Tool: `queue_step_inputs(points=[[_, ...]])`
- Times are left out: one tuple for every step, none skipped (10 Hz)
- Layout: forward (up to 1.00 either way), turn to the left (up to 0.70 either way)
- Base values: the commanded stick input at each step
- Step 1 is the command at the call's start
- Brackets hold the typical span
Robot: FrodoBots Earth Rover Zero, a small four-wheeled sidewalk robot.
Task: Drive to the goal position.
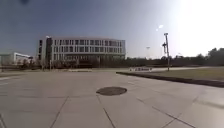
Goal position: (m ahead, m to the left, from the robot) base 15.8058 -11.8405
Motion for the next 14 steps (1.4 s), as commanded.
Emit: queue_step_inputs(points=[[0.34, 0.00], [0.33, 0.00], [0.33, 0.00], [0.33, 0.00], [0.33, 0.00], [0.33, 0.00], [0.32, 0.00], [0.32, 0.00], [0.32, 0.00], [0.31, 0.00], [0.31, 0.00], [0.31, 0.00], [0.31, 0.00], [0.31, 0.00]])
